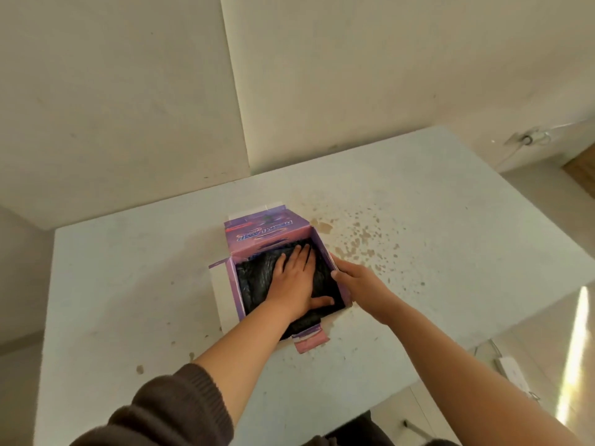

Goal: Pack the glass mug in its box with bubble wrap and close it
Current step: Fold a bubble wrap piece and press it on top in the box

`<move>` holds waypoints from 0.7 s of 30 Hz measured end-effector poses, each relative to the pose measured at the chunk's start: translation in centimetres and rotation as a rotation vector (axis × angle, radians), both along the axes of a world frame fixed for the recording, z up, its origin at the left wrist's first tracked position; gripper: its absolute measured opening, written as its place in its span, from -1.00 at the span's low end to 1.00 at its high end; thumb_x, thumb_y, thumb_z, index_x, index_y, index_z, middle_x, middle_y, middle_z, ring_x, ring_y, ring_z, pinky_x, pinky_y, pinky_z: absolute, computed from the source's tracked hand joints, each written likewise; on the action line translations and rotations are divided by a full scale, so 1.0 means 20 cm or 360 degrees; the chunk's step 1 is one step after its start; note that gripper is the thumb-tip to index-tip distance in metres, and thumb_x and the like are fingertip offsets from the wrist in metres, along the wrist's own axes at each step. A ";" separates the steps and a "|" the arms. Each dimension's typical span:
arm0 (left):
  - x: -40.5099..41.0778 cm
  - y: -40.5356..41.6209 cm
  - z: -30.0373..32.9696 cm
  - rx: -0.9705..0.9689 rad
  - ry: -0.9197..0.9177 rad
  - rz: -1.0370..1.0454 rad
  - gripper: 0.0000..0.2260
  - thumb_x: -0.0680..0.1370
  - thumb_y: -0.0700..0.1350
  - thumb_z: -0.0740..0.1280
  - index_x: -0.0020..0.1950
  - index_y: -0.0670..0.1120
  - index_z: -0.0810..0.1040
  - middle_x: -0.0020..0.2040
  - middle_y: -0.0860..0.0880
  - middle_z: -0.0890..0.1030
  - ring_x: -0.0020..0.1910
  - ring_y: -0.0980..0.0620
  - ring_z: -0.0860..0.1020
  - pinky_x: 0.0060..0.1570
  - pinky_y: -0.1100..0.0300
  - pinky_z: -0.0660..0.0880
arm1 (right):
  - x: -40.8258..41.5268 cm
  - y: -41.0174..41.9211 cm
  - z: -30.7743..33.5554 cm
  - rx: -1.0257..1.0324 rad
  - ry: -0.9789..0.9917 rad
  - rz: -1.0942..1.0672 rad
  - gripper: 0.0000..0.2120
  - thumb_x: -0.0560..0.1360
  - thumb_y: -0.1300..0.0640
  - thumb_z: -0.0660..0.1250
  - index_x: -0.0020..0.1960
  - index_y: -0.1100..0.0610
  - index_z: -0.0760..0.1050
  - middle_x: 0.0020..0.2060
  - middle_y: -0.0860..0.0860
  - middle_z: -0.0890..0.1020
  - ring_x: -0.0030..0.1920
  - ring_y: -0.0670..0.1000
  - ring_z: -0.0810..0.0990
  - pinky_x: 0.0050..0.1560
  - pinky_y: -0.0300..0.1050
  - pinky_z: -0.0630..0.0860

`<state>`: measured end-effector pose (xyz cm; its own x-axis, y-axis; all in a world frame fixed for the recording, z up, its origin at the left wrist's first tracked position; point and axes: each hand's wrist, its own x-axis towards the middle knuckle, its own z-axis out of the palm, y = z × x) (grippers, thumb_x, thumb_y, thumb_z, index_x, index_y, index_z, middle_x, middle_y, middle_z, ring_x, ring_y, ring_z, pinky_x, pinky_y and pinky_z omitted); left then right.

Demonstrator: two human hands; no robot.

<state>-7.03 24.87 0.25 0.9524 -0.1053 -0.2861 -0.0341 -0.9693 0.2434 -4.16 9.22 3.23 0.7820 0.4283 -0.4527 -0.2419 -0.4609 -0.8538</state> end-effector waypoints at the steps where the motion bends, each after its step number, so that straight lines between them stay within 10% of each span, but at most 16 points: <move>1: 0.00 -0.01 0.00 0.0009 0.0008 -0.0002 -0.05 0.42 0.36 0.25 0.54 -0.14 -0.14 0.56 -0.08 -0.12 0.53 -0.03 -0.17 0.48 -0.02 -0.21 | 0.00 0.00 0.00 0.0012 0.0026 -0.0007 -0.63 0.59 0.14 0.13 0.37 -0.08 0.39 0.21 -0.08 0.56 0.25 -0.04 0.49 0.29 0.00 0.42; 10: -0.11 0.07 0.06 -0.0026 -0.0303 -0.0444 -0.28 0.56 0.26 0.07 0.54 -0.08 -0.17 0.55 -0.07 -0.19 0.53 0.04 -0.14 0.46 0.10 -0.23 | -0.01 -0.01 -0.01 0.0217 0.0145 -0.0083 -0.67 0.62 0.15 0.12 0.34 -0.02 0.43 0.17 -0.04 0.59 0.21 -0.03 0.53 0.23 -0.03 0.49; 21: 0.01 0.20 0.01 0.0240 -0.0008 -0.0836 -0.14 0.36 0.48 -0.13 0.53 0.06 -0.21 0.56 0.01 -0.14 0.51 0.05 -0.23 0.45 0.00 -0.29 | 0.01 -0.03 -0.06 0.0131 0.0107 -0.0075 -0.68 0.60 0.05 0.15 0.33 -0.08 0.43 0.21 -0.03 0.57 0.25 0.01 0.49 0.30 0.10 0.42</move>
<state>-6.90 28.96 0.43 0.7841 -0.5252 -0.3307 -0.5237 -0.8458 0.1014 -3.86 8.69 2.10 0.7714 0.4297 -0.4694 -0.3194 -0.3765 -0.8696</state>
